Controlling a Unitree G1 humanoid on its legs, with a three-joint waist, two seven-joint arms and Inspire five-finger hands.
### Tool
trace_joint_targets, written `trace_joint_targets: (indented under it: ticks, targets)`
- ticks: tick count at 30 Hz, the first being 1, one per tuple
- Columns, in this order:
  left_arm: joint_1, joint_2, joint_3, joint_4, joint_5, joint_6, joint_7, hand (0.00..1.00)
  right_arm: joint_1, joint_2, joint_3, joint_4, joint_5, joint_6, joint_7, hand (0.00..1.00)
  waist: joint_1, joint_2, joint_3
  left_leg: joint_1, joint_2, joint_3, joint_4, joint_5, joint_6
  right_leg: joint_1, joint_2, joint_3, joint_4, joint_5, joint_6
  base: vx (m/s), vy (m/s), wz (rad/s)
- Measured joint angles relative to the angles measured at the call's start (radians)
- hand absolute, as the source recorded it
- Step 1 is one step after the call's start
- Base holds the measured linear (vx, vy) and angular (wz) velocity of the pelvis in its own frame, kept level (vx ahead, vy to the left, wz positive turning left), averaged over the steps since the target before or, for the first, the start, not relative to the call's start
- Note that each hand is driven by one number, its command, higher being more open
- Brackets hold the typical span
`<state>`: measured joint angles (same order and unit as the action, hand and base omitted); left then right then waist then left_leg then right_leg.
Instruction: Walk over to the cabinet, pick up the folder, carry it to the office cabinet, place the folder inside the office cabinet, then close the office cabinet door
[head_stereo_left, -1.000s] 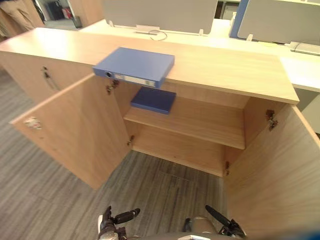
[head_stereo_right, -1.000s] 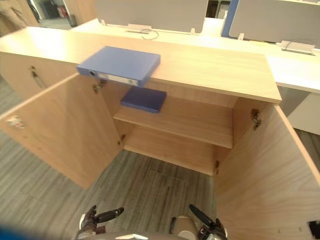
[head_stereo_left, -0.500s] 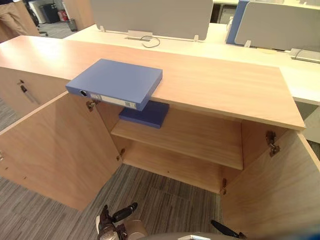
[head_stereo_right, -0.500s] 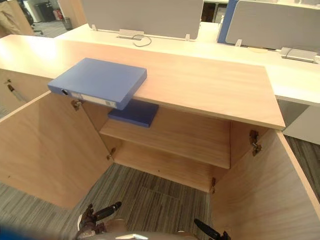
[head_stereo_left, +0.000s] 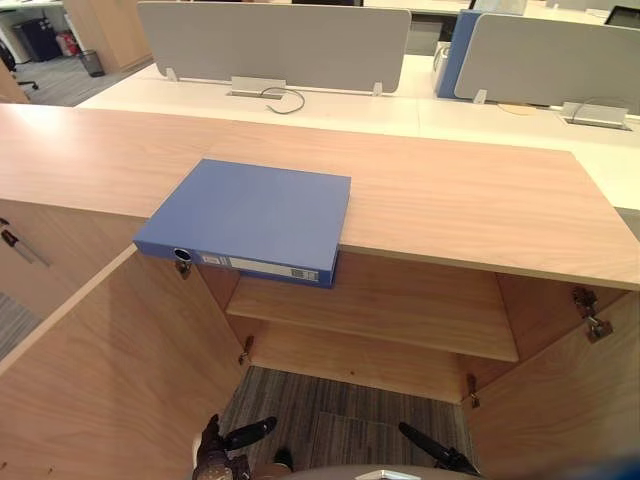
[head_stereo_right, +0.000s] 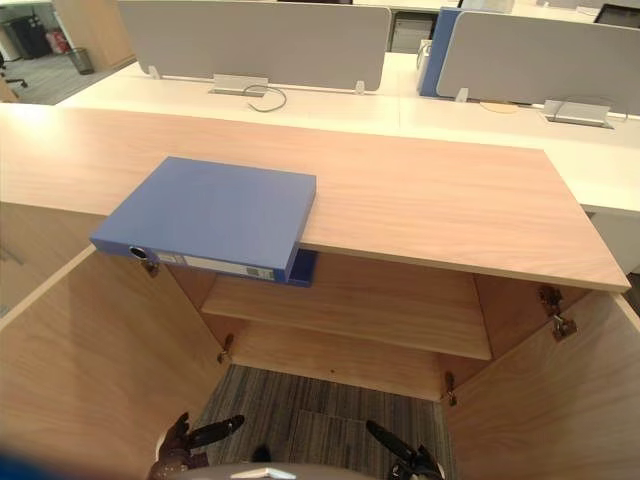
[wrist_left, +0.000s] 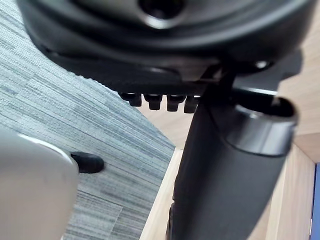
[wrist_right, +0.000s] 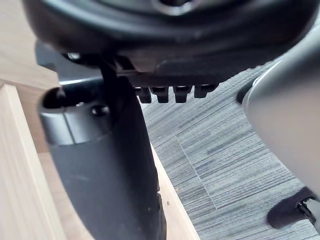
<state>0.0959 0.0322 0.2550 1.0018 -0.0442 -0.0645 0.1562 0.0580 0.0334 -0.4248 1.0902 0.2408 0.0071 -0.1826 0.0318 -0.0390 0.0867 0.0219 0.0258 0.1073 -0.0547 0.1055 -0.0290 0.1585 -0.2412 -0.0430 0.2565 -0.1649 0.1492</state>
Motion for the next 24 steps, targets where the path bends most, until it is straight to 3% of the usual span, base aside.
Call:
trace_joint_targets:
  ticks: [2,7,11,13,14,15,16,17,20,24]
  targets:
    - [0.019,-0.004,-0.026,-0.045,-0.061,0.001,-0.009,1.0,0.006,0.0,0.008,-0.024,0.009,0.001,-0.02,1.0,-0.007,0.011,0.004,0.012,-0.013,0.006,-0.034,0.016,0.008,-0.009,-0.011,0.005,0.005,0.0,0.0,-0.05,0.083,-0.13]
    - [0.196,-0.05,-0.083,-0.421,-0.272,0.0,-0.011,1.0,0.059,-0.001,0.067,-0.162,0.08,-0.004,-0.057,1.0,0.001,0.038,0.028,0.026,-0.032,0.046,-0.039,-0.003,0.014,-0.098,-0.036,0.055,0.142,-0.009,-0.004,-0.1,0.085,-0.29]
    - [0.268,-0.055,-0.081,-0.675,-0.27,-0.001,-0.002,1.0,0.062,0.0,0.108,-0.202,0.117,-0.008,-0.051,1.0,0.014,0.038,0.046,0.044,-0.033,0.056,-0.04,-0.012,0.001,-0.169,-0.044,0.045,0.281,-0.017,-0.021,-0.11,0.013,-0.25]
    - [0.287,-0.053,-0.071,-0.77,-0.255,-0.002,0.001,1.0,0.057,0.008,0.138,-0.204,0.126,-0.01,-0.048,1.0,0.015,0.023,0.037,0.031,-0.031,0.048,-0.04,-0.06,-0.067,-0.175,-0.036,0.042,0.259,-0.021,-0.039,-0.09,-0.059,-0.17]
    - [0.3,-0.05,-0.051,-0.848,-0.241,-0.002,0.007,1.0,0.056,0.038,0.154,-0.212,0.136,-0.017,-0.047,1.0,0.02,-0.028,0.031,0.0,-0.051,0.048,0.049,-0.053,-0.043,-0.163,-0.059,0.039,0.2,-0.079,-0.063,0.01,-0.133,-0.52]
    - [0.31,-0.062,-0.029,-0.903,-0.216,-0.014,0.016,1.0,0.042,0.038,0.193,-0.201,0.157,-0.018,-0.044,1.0,0.039,-0.039,0.037,-0.018,-0.053,0.06,0.073,-0.052,0.0,-0.147,-0.072,0.017,0.148,-0.147,-0.005,0.01,-0.153,-0.46]
    - [0.301,-0.072,-0.022,-0.903,-0.208,-0.013,0.022,1.0,0.041,0.037,0.201,-0.202,0.158,-0.017,-0.044,1.0,0.035,-0.035,0.038,-0.025,-0.046,0.048,0.076,-0.051,-0.006,-0.137,-0.066,-0.001,0.138,-0.134,0.019,-0.06,-0.187,-0.04]
    - [0.298,-0.097,-0.012,-0.923,-0.182,-0.012,0.04,1.0,0.046,0.037,0.206,-0.21,0.161,-0.018,-0.046,1.0,0.017,-0.023,0.041,-0.019,-0.039,0.022,0.059,-0.043,-0.014,-0.125,-0.052,-0.033,0.127,-0.139,0.007,-0.05,-0.157,0.45]
    - [0.338,-0.114,-0.013,-1.023,-0.091,-0.009,0.084,1.0,0.051,0.036,0.202,-0.213,0.162,-0.023,-0.061,1.0,0.021,-0.013,0.037,0.005,-0.001,0.009,-0.012,-0.005,-0.023,-0.114,-0.017,-0.069,0.103,-0.13,-0.016,0.01,-0.144,0.29]
    - [0.359,-0.131,0.067,-1.175,0.134,0.015,0.228,1.0,0.073,0.038,0.202,-0.212,0.162,-0.024,-0.074,1.0,0.046,-0.027,0.032,-0.002,0.02,-0.022,-0.017,0.019,-0.033,-0.078,0.011,-0.118,0.072,-0.122,-0.017,0.07,-0.115,0.25]
